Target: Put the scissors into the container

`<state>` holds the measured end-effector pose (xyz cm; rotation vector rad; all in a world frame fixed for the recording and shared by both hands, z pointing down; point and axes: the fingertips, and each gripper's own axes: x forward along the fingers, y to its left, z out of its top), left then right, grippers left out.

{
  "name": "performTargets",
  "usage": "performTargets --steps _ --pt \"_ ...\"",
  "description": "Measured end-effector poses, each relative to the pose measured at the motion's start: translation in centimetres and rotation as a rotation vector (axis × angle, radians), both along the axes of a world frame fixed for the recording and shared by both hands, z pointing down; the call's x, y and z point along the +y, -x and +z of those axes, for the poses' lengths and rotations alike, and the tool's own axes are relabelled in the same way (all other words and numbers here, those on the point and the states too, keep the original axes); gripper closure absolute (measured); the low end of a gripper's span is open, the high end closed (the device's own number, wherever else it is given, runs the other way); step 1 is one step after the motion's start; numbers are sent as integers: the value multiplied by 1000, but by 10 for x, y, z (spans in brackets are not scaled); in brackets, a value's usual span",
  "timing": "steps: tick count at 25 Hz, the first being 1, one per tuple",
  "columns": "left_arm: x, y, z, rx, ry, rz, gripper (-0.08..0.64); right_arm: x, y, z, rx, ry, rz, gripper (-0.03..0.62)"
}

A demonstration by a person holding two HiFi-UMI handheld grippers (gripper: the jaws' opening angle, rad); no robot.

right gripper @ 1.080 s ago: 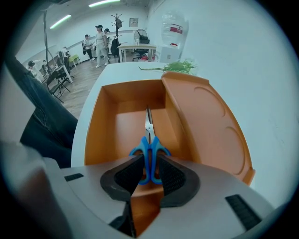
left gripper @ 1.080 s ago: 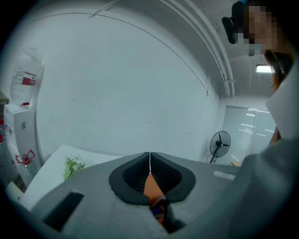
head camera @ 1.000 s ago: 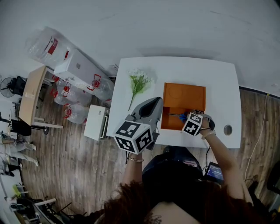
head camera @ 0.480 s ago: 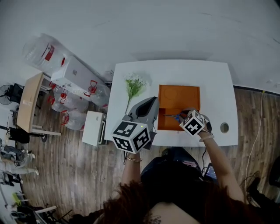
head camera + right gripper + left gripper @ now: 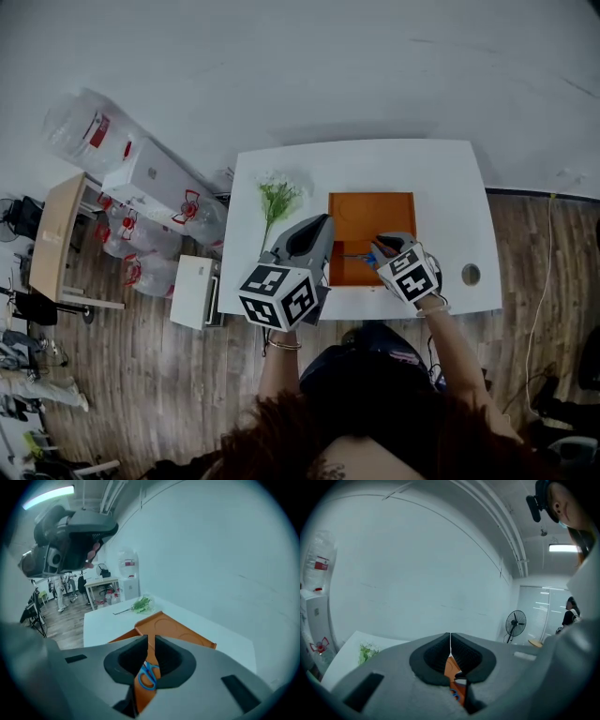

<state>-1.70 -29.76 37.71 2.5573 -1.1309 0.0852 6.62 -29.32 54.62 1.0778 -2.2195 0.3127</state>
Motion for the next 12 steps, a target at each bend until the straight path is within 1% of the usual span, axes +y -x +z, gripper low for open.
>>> performTargets --steps 3,6,12 --pt "2 -4 -2 1 -11 8 541 -1 -2 -21 -40 -50 35 558" --pt "4 -9 -3 3 -15 19 541 -2 -7 -37 -60 -97 65 563" --pt "2 -12 -7 -6 -31 30 541 -3 -15 -69 -104 -164 122 581"
